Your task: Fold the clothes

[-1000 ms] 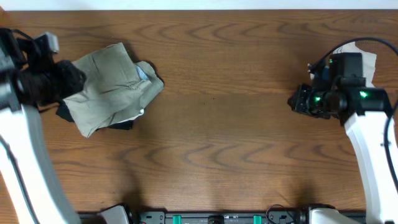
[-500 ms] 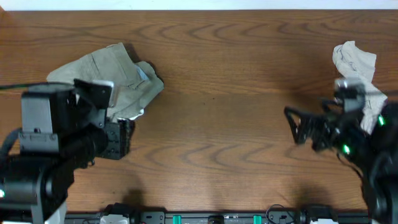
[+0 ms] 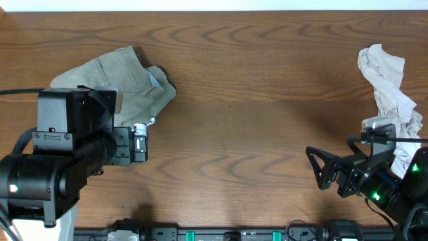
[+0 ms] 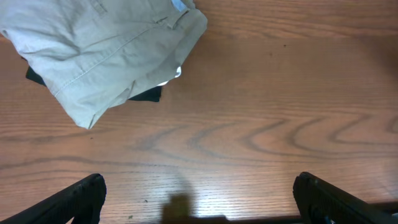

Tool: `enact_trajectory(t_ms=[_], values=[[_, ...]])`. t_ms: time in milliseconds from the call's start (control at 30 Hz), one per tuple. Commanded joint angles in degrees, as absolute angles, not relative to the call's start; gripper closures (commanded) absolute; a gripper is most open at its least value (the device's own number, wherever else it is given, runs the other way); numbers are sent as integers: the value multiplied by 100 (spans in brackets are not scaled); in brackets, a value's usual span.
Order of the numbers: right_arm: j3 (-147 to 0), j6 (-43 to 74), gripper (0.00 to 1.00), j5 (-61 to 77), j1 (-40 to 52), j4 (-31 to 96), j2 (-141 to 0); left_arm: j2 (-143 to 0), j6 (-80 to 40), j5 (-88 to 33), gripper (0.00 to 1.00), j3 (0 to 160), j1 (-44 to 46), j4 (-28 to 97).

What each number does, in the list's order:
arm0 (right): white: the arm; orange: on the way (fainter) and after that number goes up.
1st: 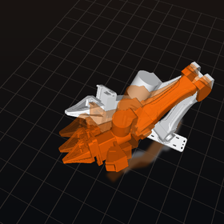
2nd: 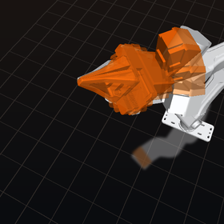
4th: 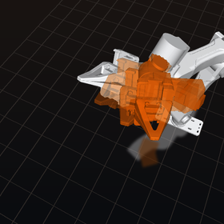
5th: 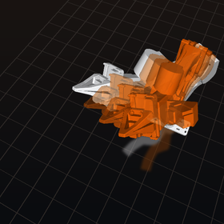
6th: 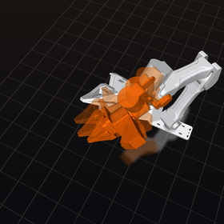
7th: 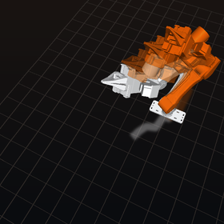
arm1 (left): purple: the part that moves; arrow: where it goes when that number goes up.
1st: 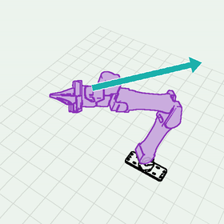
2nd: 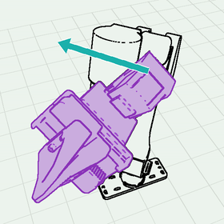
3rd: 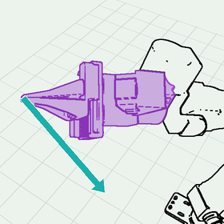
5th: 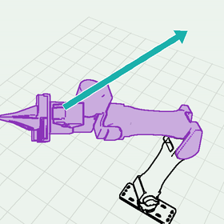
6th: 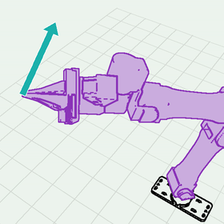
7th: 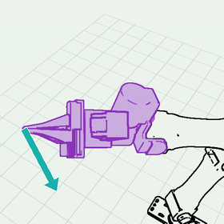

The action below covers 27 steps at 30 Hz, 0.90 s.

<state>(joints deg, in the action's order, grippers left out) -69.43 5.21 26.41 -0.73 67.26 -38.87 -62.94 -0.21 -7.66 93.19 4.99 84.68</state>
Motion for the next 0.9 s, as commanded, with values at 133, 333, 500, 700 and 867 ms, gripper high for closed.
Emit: enact_trajectory(t_ms=[133, 333, 500, 700, 867], values=[[-6963, 440, 1, 2700, 82, 6864, -3854, -6296, -75, -679, 2, 9295, 519, 8479], [-6904, 357, 1, 2226, 75, 6733, -3389, -6296, -75, -679, 2, 9295, 519, 8479], [-6189, 353, 1, 1793, 58, 5728, -2521, -6300, -75, -679, 2, 9295, 519, 8479], [-4722, 357, 1, 1675, -82, 5336, -1470, -6302, -75, -679, 2, 9295, 519, 8479], [-3461, 355, 1, 1647, -117, 4890, -862, -6307, -75, -679, 2, 9295, 517, 8482]])
